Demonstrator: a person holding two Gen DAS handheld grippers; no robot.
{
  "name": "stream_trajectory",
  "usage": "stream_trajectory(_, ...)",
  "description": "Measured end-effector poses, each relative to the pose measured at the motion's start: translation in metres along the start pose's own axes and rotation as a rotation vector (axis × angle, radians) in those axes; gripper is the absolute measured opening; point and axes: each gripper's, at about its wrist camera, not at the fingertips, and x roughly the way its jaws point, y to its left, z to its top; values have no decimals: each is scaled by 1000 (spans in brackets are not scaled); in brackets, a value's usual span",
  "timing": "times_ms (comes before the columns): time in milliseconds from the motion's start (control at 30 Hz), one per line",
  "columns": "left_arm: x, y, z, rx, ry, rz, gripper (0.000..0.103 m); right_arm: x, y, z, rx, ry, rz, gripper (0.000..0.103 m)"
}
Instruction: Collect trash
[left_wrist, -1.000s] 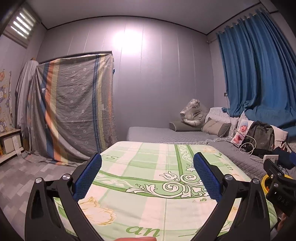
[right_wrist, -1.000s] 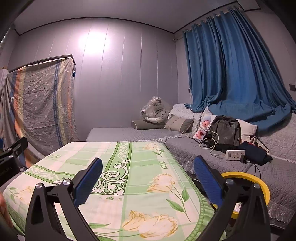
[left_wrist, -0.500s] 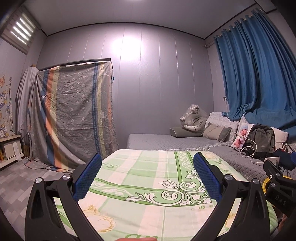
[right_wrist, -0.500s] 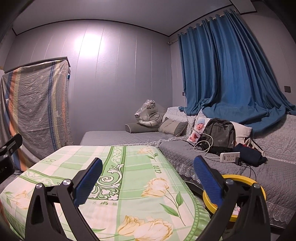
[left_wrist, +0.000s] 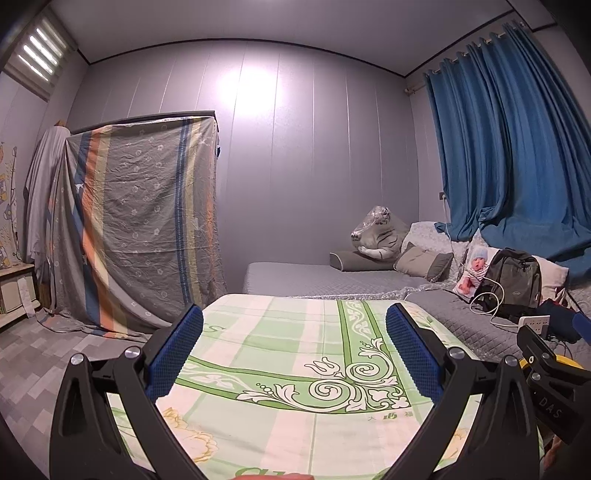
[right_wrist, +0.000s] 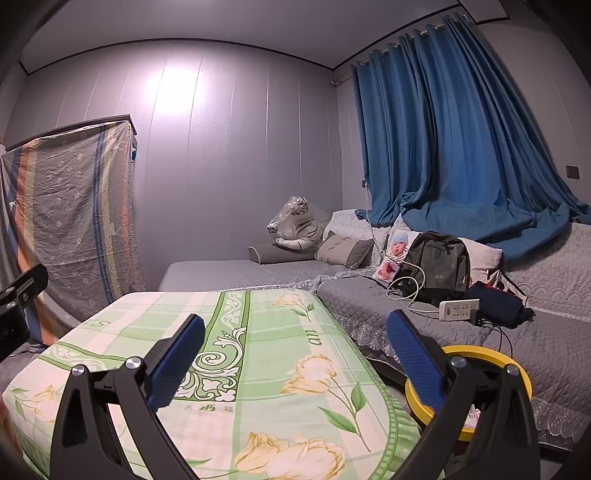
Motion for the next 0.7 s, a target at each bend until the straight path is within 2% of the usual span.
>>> stream_trajectory(700, 6, -1, -4, 3, 23, -14, 95, 3, -1, -4, 12, 31, -7, 95)
